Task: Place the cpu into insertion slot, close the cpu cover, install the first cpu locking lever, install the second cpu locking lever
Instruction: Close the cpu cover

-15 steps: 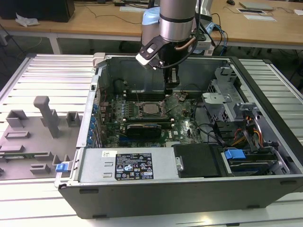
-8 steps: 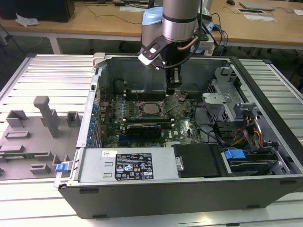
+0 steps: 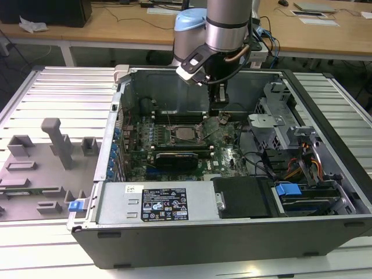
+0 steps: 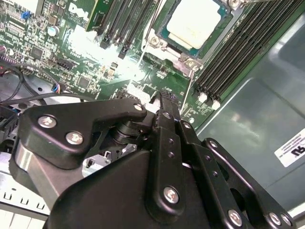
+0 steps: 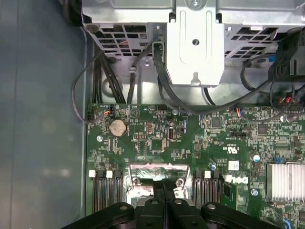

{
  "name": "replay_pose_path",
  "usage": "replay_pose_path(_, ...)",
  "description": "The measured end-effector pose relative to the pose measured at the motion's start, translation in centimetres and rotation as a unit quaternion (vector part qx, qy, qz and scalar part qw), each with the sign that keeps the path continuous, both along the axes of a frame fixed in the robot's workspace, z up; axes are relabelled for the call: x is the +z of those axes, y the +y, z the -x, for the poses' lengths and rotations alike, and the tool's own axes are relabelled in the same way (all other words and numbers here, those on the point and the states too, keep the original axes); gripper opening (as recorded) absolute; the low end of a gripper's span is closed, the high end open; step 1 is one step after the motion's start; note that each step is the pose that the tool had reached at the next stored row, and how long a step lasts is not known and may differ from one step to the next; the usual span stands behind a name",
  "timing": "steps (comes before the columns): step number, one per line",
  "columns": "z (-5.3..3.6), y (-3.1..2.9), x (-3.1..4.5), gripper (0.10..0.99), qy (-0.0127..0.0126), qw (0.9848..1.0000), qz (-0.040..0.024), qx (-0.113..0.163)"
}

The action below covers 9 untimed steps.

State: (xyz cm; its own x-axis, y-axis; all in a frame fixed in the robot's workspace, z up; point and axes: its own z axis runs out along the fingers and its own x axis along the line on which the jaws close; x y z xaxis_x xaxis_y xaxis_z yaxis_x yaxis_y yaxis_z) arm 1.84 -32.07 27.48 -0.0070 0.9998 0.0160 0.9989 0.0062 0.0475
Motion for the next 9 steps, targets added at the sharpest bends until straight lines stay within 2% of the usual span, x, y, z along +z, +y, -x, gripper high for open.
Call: replay_pose_path(9, -1.75, 0.0, 0.0, 0.106, 0.0025, 1.0, 0.0, 0.0)
